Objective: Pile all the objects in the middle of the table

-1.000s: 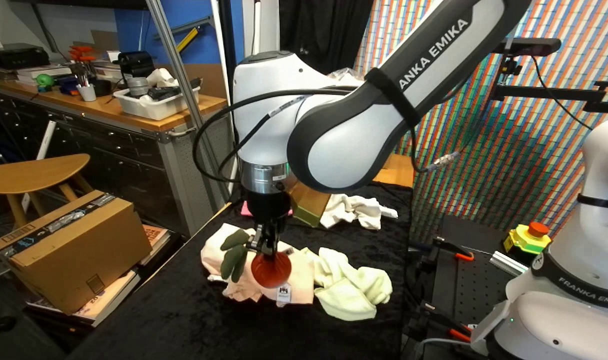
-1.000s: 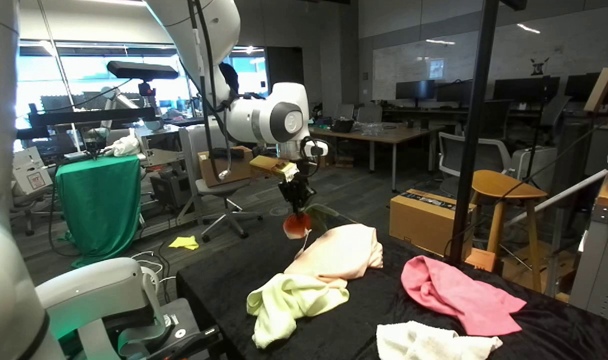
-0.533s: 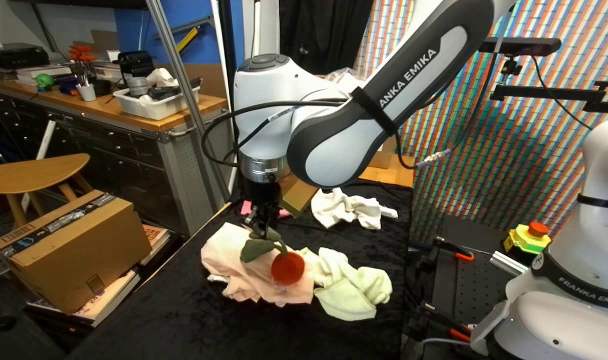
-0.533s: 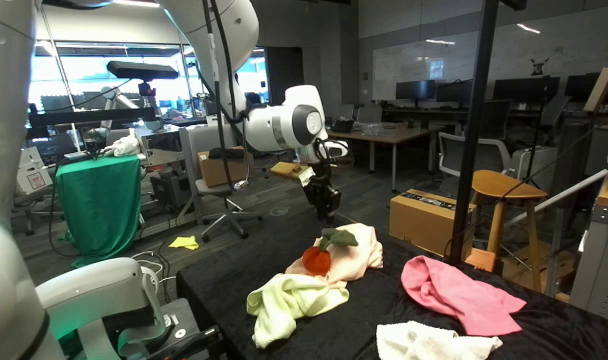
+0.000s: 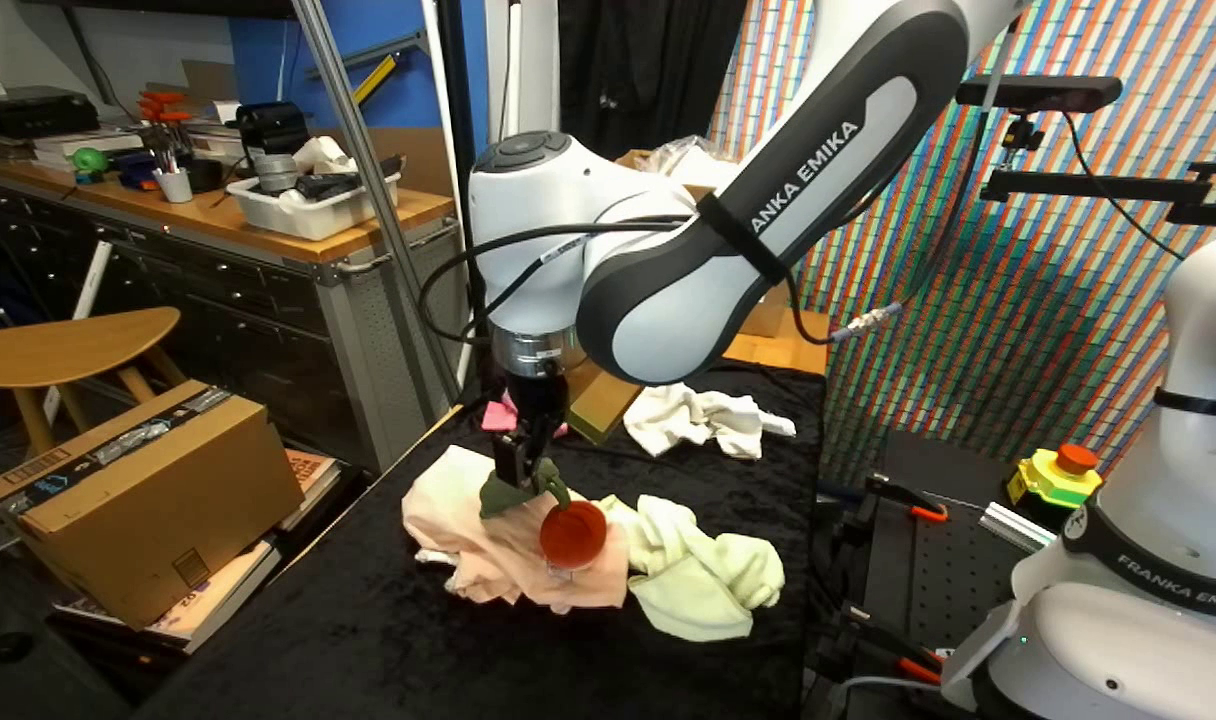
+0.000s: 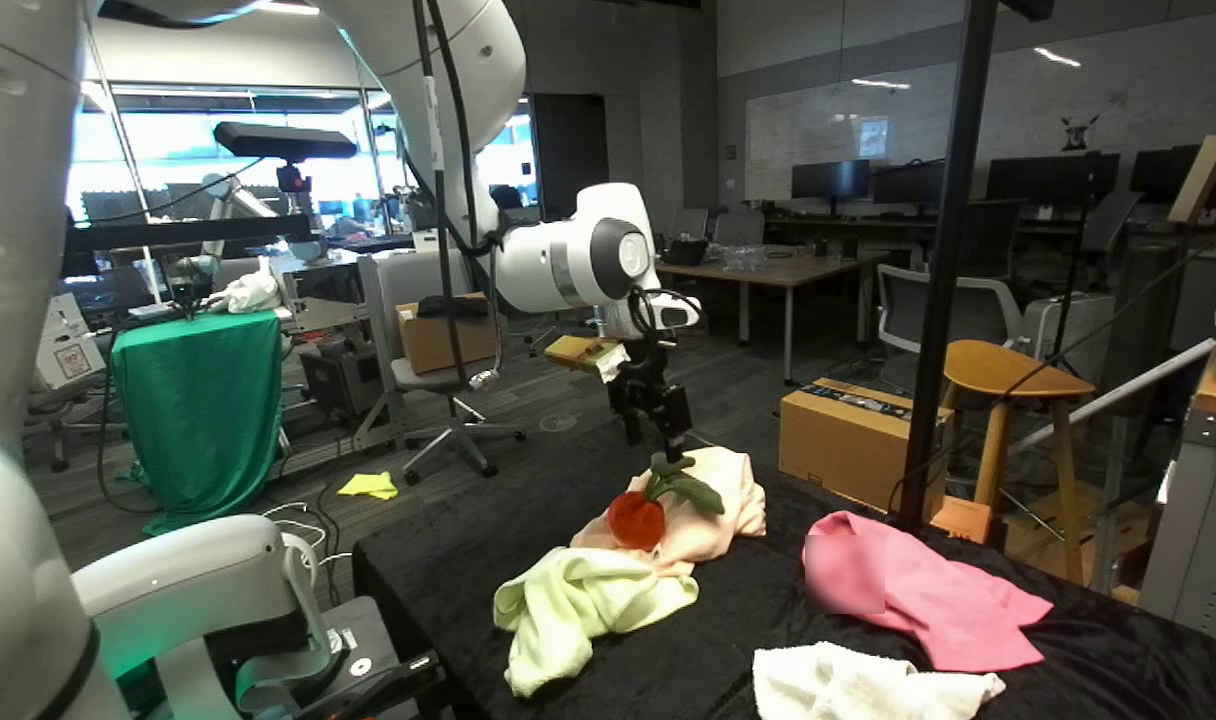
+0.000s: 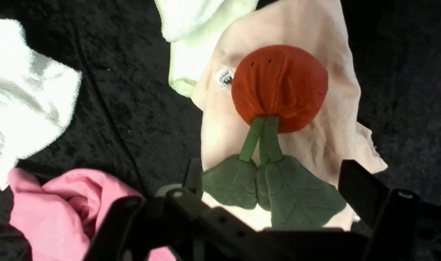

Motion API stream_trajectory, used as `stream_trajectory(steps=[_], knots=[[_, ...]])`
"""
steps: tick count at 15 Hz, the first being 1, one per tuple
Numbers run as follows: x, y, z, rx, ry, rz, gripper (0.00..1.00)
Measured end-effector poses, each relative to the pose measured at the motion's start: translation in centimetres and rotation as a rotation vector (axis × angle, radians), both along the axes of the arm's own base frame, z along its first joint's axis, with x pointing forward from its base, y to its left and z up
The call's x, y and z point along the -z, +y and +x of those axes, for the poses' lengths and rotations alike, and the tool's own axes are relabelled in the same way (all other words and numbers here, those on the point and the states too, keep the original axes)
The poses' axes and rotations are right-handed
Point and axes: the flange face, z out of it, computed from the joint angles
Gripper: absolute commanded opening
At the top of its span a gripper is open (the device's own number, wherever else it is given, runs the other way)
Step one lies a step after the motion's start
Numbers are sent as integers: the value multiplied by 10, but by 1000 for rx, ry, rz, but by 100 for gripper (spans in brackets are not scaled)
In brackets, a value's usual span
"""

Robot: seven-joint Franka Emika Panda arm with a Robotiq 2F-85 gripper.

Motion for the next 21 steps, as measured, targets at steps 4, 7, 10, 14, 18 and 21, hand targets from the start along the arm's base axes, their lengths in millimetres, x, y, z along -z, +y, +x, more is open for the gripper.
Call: stream_trajectory(steps=[4,7,10,14,18,21], knots=[[20,-6,-29,-5,119,-20,100],[31,-10,-63,-54,208,5,100],[40,-18,-96,-90,276,18,100],[49,-30,-133,-120,347,46,100],[57,-38,-154,-152,390,108,100],[62,-39,-160,-201,368,184,100]])
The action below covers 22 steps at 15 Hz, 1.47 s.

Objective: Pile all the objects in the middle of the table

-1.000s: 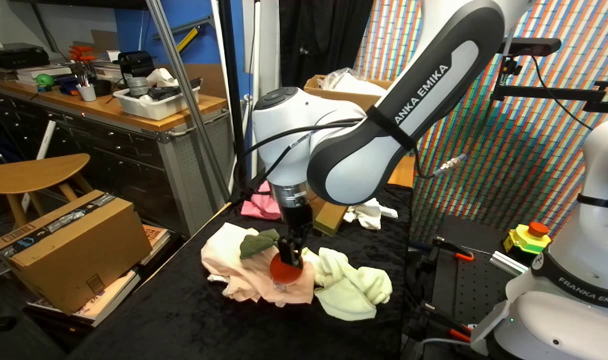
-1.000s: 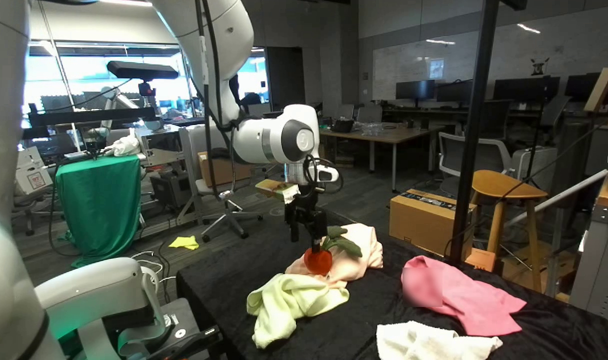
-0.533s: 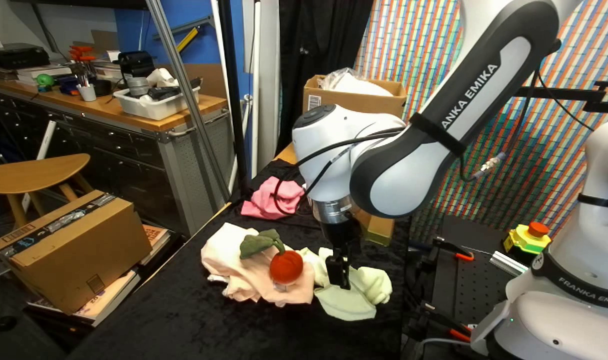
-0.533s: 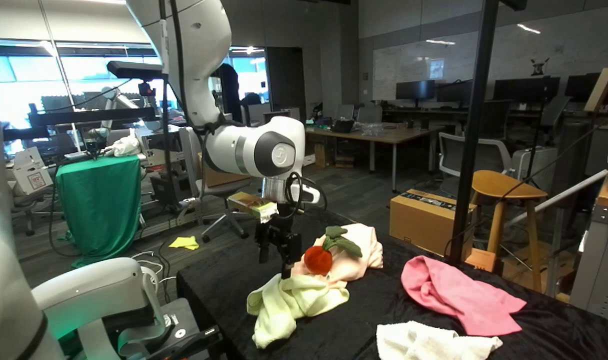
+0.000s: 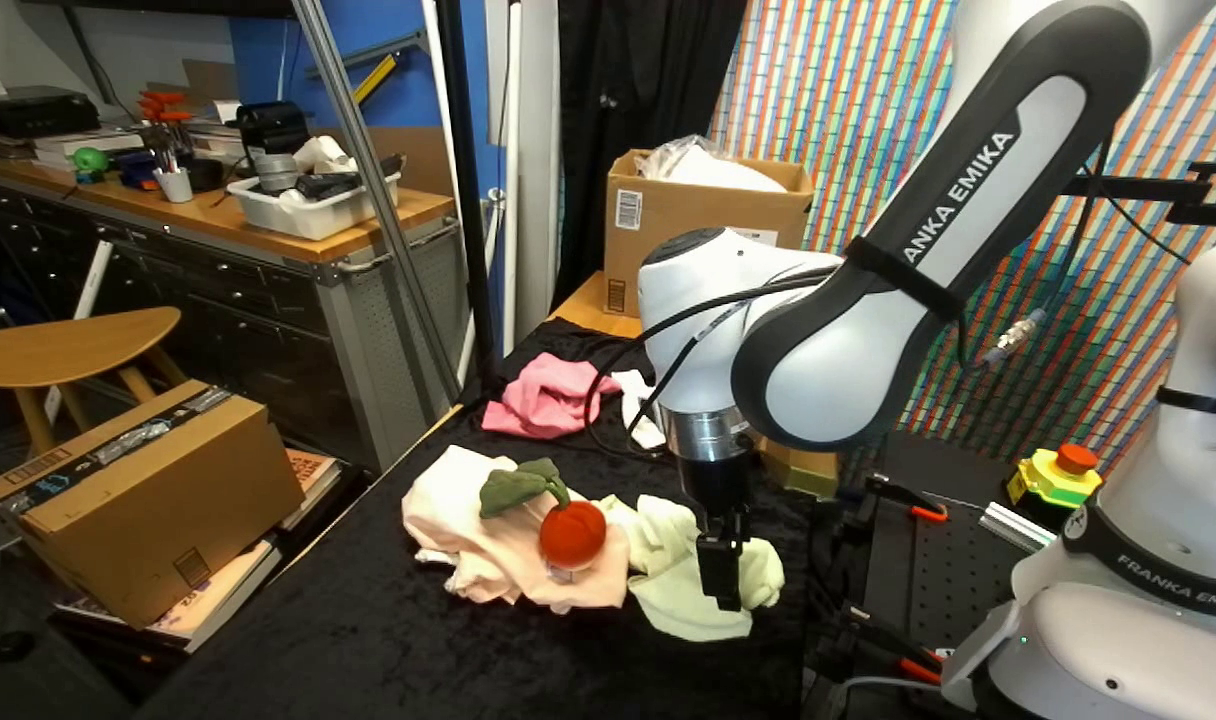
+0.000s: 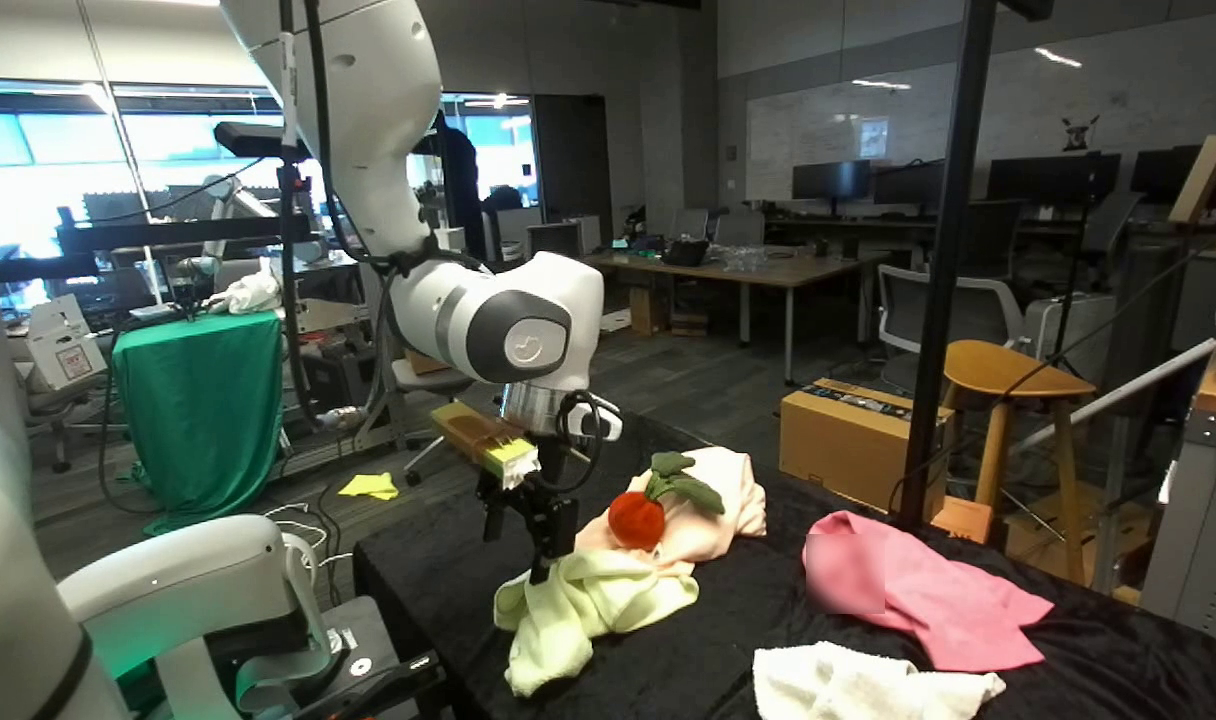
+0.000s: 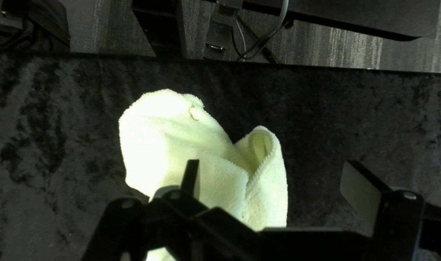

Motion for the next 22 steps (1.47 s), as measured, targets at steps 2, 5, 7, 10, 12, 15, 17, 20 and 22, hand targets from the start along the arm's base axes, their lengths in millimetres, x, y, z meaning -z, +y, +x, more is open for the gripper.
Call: stream_trajectory(steps=[2,5,7,10,12,15,17,20,22], knots=[[3,-1,-1,-5,-50,30,100],[9,-4,-4,-3,-114,40,100],[14,-6,-8,-4,-132,42,100],[21,-5,-14,-8,-144,43,100],[22,-5,-16,-15,-156,44,100],[22,-4,-17,-42,-197,36,100],[22,-4,-18,-62,-237,13,100],[24,-5,-19,-81,-288,-42,100],[25,-7,-20,-87,-309,-75,100]])
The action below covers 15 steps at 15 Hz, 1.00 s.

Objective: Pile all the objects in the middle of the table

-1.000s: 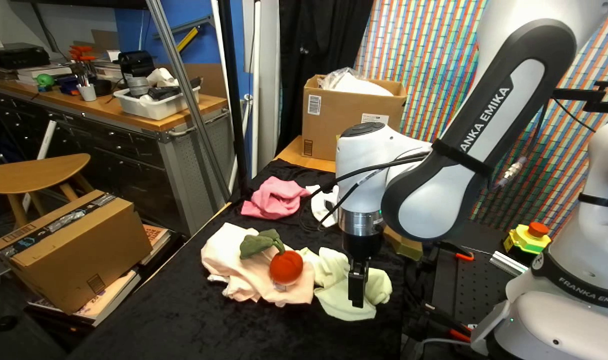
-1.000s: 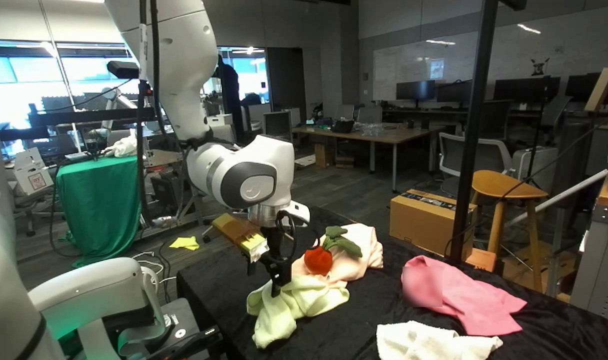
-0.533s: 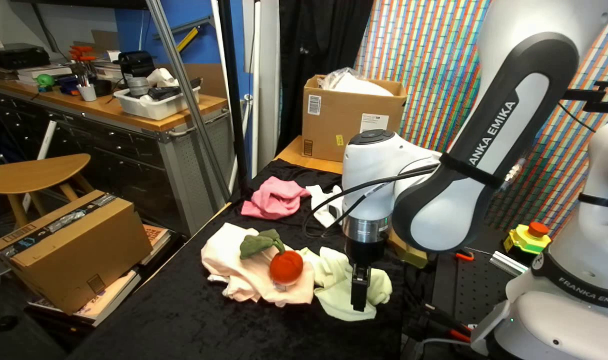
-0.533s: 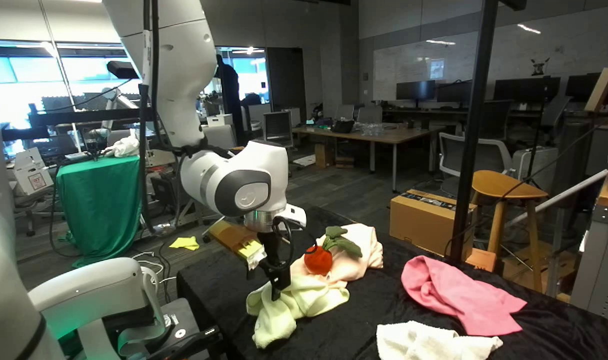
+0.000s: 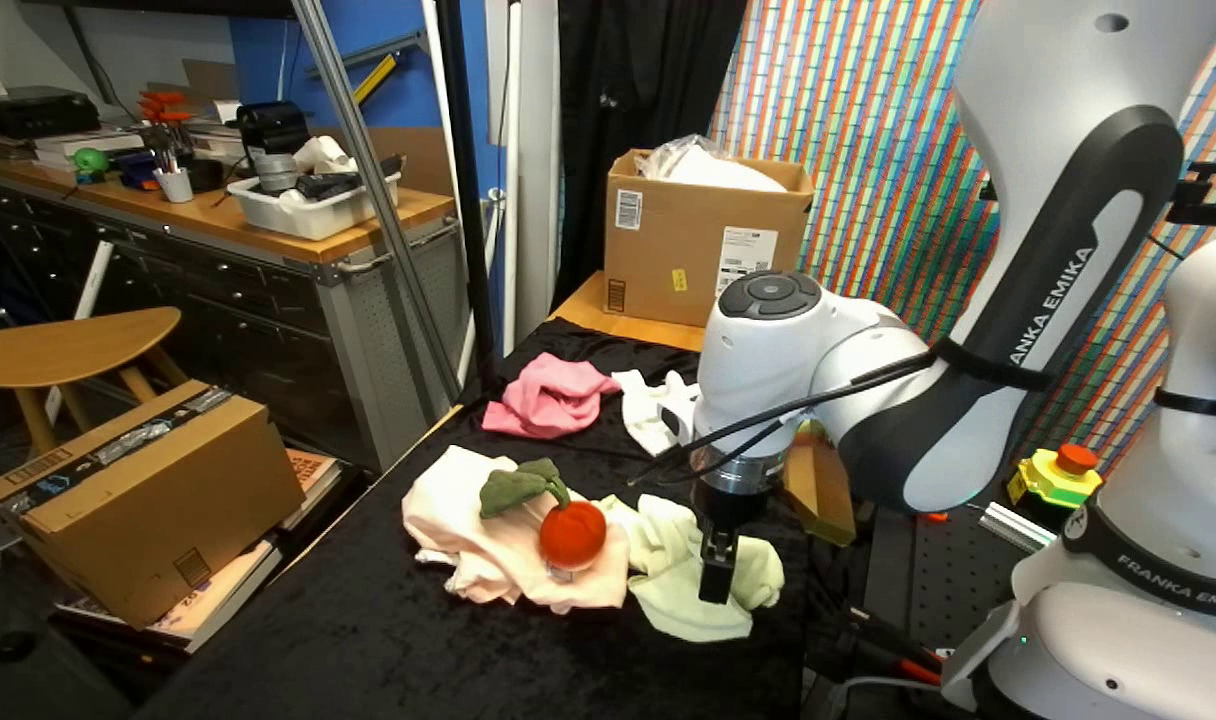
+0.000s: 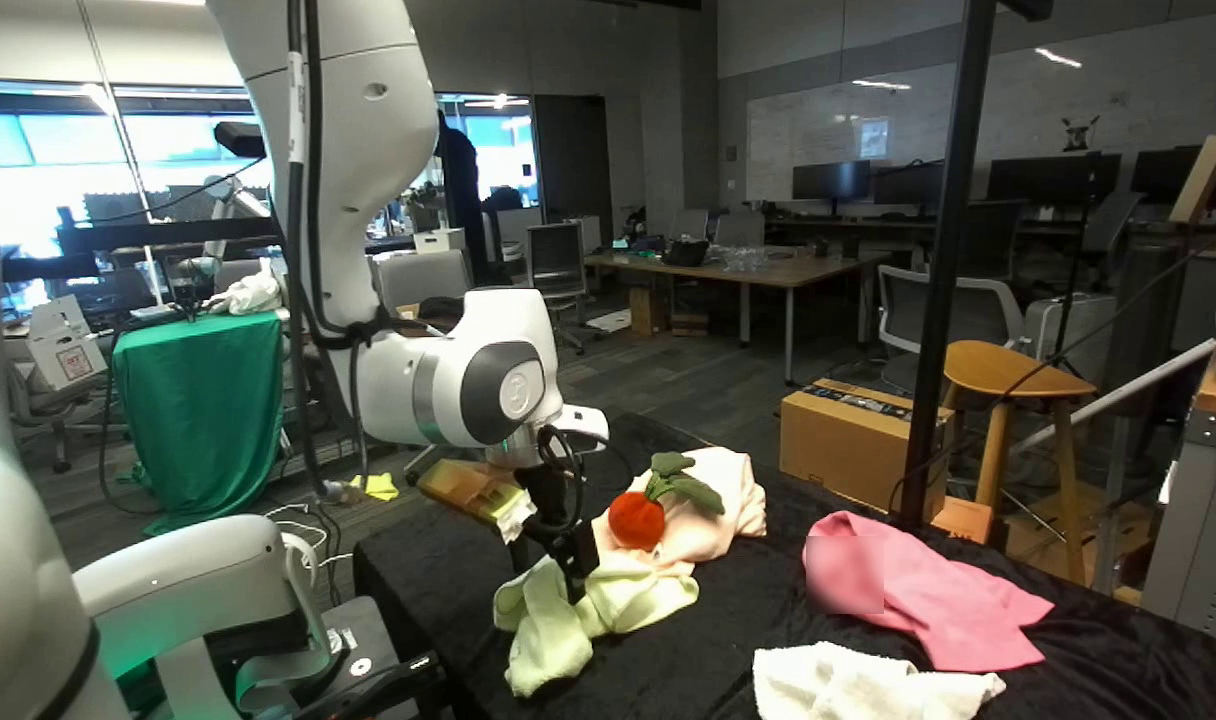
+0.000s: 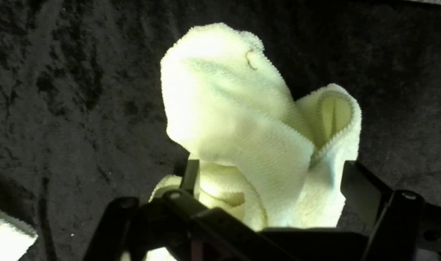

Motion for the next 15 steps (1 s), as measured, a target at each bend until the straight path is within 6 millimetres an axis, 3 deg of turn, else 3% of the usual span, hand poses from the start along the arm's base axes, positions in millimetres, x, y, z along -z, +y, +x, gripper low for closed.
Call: stream_trajectory(steps=[1,2,10,14,15], knots=[[1,0,0,0,-7,-12,93],[1,0,-1,1,-13,-21,75],[5,8,-1,-6,-44,-6,12],[3,8,3,2,-62,15,1],[2,8,5,6,-65,19,4]])
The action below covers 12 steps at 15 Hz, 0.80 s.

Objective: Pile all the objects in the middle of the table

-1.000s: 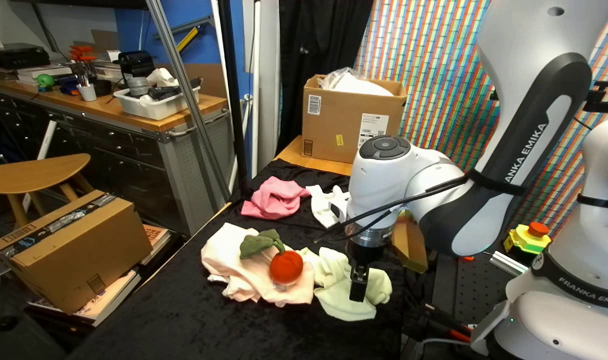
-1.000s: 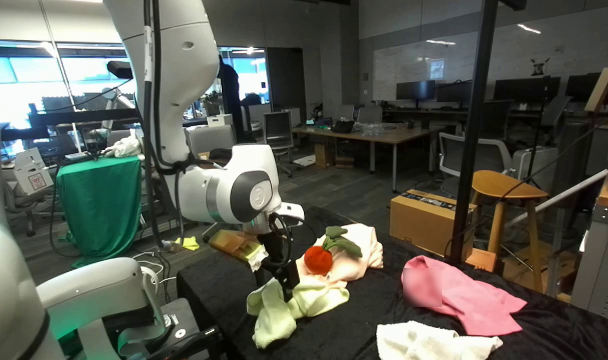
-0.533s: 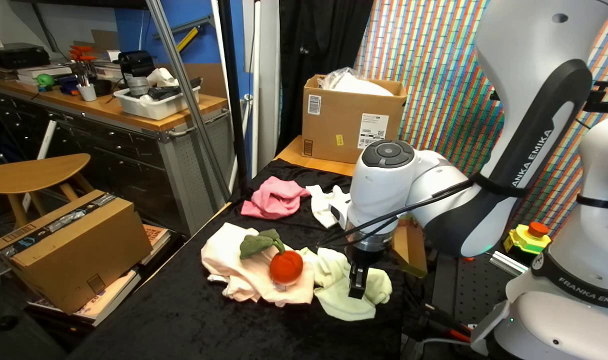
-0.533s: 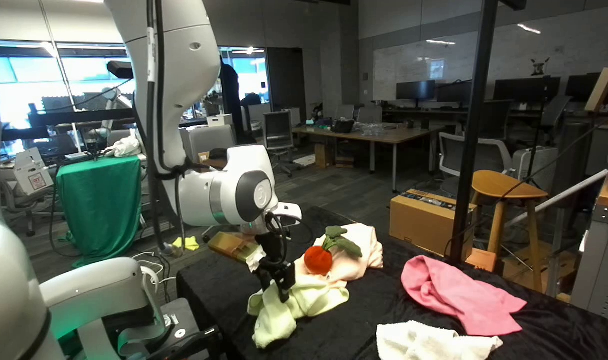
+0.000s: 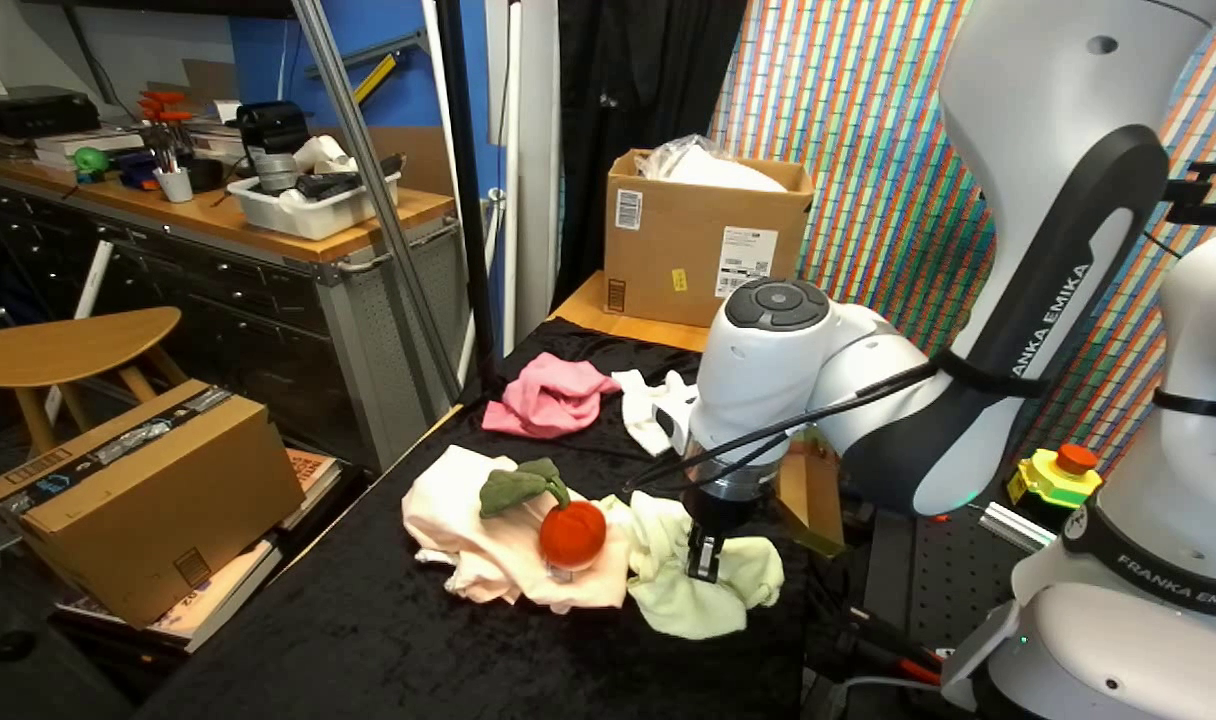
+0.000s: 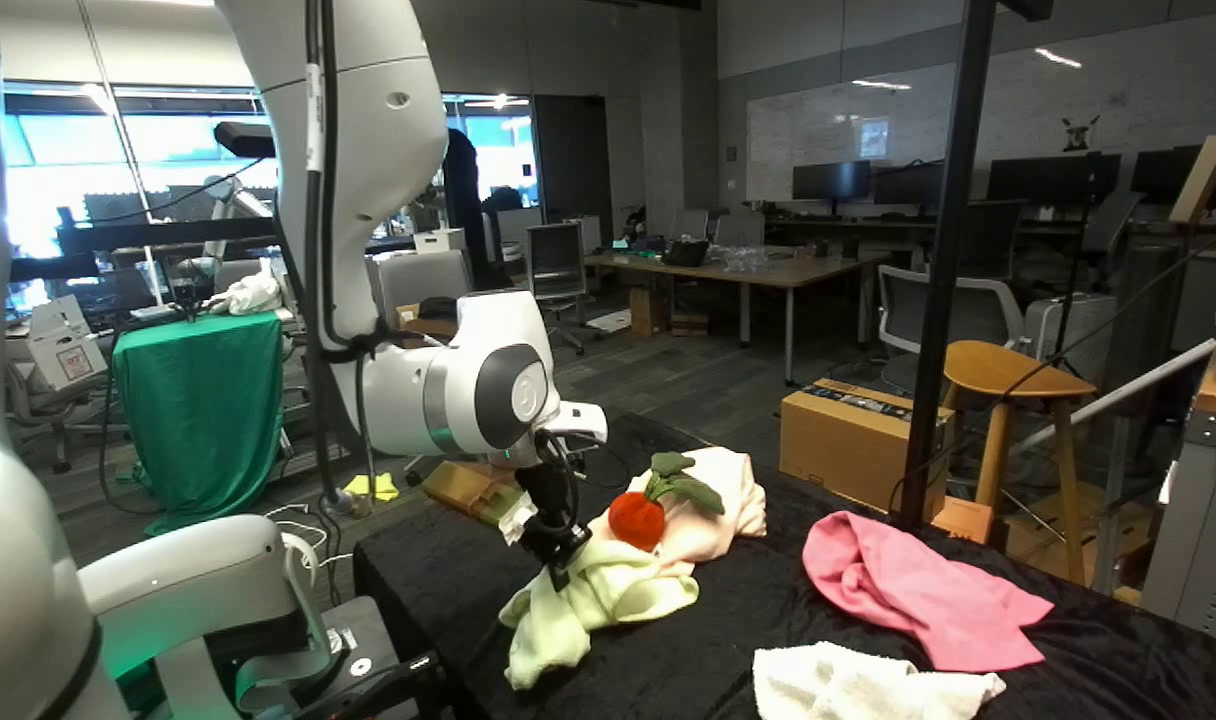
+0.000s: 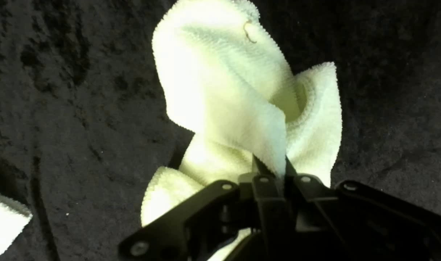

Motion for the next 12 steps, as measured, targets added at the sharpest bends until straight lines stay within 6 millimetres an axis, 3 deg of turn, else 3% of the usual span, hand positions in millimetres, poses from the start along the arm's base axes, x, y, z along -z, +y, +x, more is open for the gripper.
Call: stream_trajectory(steps=[7,12], knots=[[-13,-6,16,22,-31,19,5],[-54,-23,43,58,-134,40,5]])
